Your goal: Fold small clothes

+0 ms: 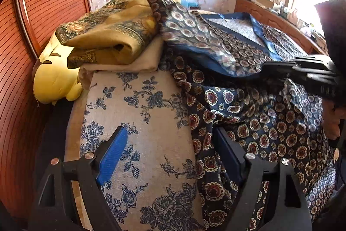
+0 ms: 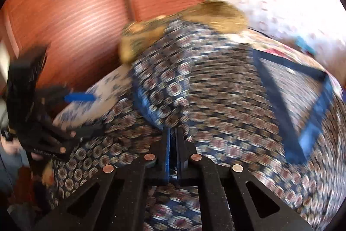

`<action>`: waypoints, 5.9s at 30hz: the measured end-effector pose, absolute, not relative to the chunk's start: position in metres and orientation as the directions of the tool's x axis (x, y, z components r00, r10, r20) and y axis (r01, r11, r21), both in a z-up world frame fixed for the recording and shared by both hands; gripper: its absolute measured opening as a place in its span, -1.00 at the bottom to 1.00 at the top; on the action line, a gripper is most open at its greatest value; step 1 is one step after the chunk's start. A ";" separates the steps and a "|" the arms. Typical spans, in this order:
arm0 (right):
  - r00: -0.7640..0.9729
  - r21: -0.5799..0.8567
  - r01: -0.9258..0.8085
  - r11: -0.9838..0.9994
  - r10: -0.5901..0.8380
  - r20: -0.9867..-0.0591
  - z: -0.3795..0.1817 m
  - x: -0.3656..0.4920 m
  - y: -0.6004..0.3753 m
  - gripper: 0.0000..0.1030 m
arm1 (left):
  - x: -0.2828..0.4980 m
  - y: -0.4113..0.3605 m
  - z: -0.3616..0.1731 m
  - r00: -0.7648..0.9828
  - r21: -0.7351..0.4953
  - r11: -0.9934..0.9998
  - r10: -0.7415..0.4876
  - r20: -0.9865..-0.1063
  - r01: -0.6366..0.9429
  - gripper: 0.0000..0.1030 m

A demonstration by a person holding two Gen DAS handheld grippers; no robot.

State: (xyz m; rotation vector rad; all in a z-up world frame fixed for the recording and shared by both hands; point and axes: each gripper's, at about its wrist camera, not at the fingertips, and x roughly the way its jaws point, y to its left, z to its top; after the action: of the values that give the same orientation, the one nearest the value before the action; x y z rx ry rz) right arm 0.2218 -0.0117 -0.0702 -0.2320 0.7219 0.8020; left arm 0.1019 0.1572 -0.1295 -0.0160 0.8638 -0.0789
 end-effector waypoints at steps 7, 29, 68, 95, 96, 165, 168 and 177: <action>0.571 0.070 -0.521 0.851 0.408 -0.713 -0.085 0.245 -0.055 -0.93 | 0.105 0.159 -0.131 0.660 -0.034 0.998 -0.063 -0.749 0.056 0.69; 0.571 -0.238 -0.721 0.651 0.363 -0.736 -0.085 0.283 0.053 0.05 | 0.106 0.159 -0.135 0.675 -0.036 0.997 -0.070 -0.734 0.064 0.80; 0.647 -0.046 -0.438 0.898 0.279 -0.710 -0.080 0.186 -0.210 0.08 | 0.131 0.129 -0.121 0.641 -0.106 0.992 -0.126 -0.758 0.070 -0.45; 0.660 -0.018 -0.425 0.905 0.297 -0.690 -0.080 0.190 -0.211 0.11 | 0.119 0.117 -0.064 0.739 -0.087 0.985 -0.170 -0.652 0.150 0.67; 0.659 -0.015 -0.425 0.905 0.299 -0.690 -0.080 0.190 -0.212 0.11 | 0.123 0.108 -0.064 0.733 -0.086 0.982 -0.183 -0.655 0.169 0.67; 0.709 0.135 -0.381 0.915 0.383 -0.593 -0.020 0.253 -0.368 -0.95 | 0.211 -0.104 -0.123 0.547 -0.002 0.902 -0.263 -0.795 0.432 1.00; 0.680 0.073 -0.375 0.924 0.327 -0.657 -0.043 0.249 -0.356 -0.77 | 0.211 -0.104 -0.123 0.547 -0.001 0.902 -0.263 -0.795 0.432 1.00; 0.772 0.083 -0.209 0.974 0.216 -0.597 -0.036 0.254 -0.421 0.05 | 0.211 -0.104 -0.123 0.548 -0.001 0.902 -0.263 -0.794 0.432 1.00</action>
State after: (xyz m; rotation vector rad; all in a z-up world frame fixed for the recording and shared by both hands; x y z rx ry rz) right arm 0.2536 -0.4206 -0.0356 0.0122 0.6484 0.2303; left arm 0.2111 -0.1042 -0.1230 0.2039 0.9025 -0.4148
